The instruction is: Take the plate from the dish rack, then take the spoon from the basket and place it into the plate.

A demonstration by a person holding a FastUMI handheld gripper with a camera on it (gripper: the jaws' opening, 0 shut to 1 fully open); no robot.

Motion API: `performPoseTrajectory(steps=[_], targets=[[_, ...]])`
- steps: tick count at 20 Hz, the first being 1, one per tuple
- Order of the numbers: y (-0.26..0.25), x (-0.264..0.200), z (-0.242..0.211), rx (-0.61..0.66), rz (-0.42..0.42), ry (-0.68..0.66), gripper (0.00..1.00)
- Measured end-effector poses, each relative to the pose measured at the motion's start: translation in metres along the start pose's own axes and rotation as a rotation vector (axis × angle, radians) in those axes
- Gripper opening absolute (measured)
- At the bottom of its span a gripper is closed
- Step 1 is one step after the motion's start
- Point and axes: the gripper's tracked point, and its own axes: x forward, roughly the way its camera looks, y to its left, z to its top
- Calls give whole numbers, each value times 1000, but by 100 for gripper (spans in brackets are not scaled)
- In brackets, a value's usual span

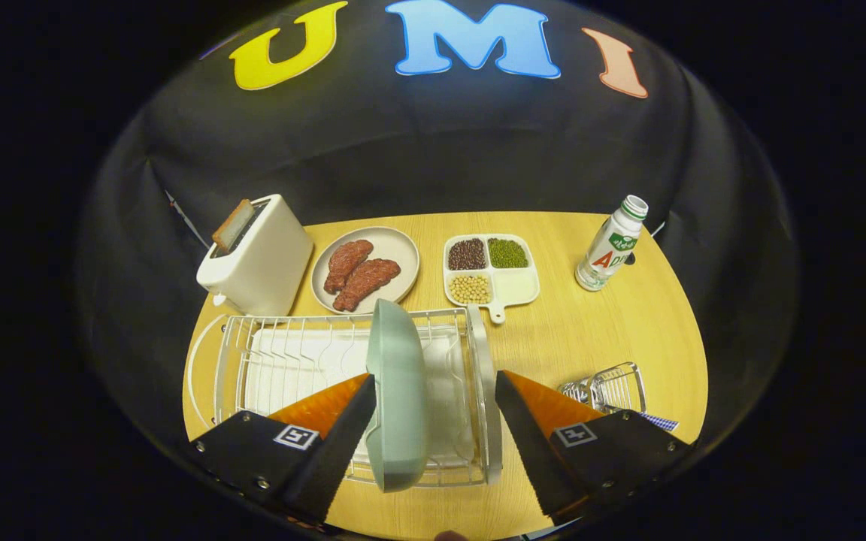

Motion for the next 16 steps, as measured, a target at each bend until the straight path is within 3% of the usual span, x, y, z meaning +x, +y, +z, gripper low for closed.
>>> performPoseTrajectory(steps=[2,5,6,7,8,9,12,16], targets=[[3,8,-4,-4,-19,18,87],[5,20,-9,-5,-49,52,86],[4,24,-13,-2,-65,68,74],[3,25,-16,2,-85,75,68],[7,27,-20,6,-87,83,44],[12,27,-19,3,-81,83,35],[17,25,-20,-45,-127,81,25],[18,9,-10,-93,-201,59,25]])
